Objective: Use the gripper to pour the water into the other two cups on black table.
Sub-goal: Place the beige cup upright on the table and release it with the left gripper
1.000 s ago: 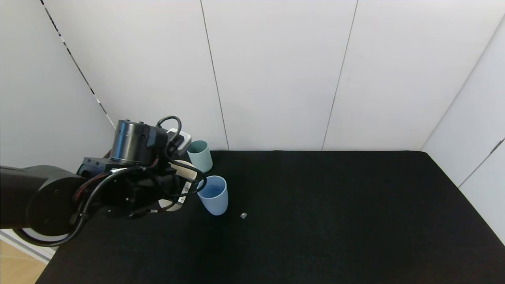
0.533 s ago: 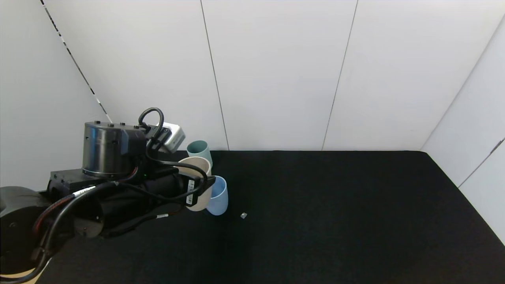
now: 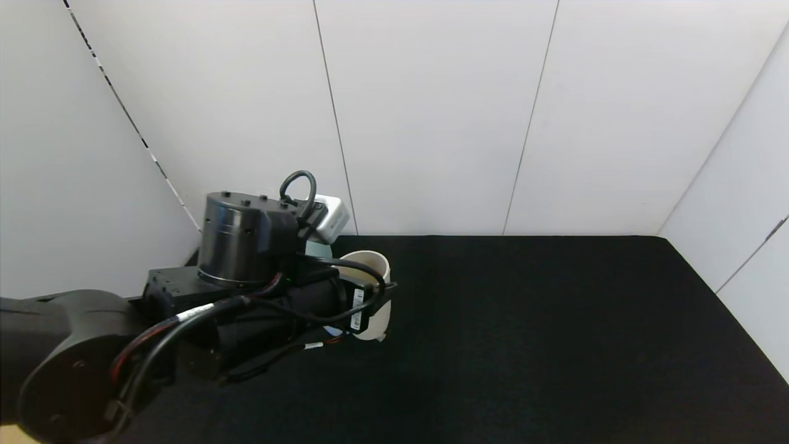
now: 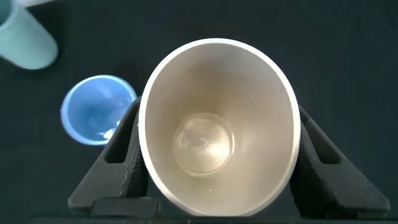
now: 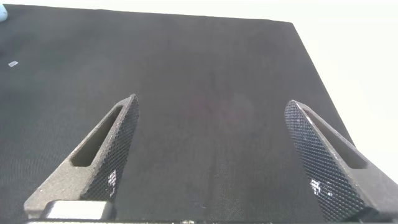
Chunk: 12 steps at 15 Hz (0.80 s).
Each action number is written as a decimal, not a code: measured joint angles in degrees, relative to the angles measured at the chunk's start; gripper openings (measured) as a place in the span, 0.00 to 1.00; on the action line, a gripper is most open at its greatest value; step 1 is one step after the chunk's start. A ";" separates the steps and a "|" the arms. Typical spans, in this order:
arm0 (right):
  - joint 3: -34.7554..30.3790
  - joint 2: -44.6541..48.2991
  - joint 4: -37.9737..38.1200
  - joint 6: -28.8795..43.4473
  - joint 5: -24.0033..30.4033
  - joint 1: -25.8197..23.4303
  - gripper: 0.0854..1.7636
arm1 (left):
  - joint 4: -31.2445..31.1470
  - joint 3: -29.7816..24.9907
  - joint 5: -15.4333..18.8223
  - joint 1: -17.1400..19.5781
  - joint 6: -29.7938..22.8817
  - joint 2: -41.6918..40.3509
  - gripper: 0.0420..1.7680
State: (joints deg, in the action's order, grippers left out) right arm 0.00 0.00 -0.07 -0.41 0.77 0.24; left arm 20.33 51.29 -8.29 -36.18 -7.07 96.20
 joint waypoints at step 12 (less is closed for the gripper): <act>0.00 0.00 0.00 -0.02 0.00 0.00 0.97 | 5.40 22.16 -2.57 -2.05 -1.28 27.10 0.70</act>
State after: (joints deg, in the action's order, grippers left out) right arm 0.00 0.00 -0.07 -0.44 0.77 0.24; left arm 25.73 73.45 -10.86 -38.23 -8.35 123.30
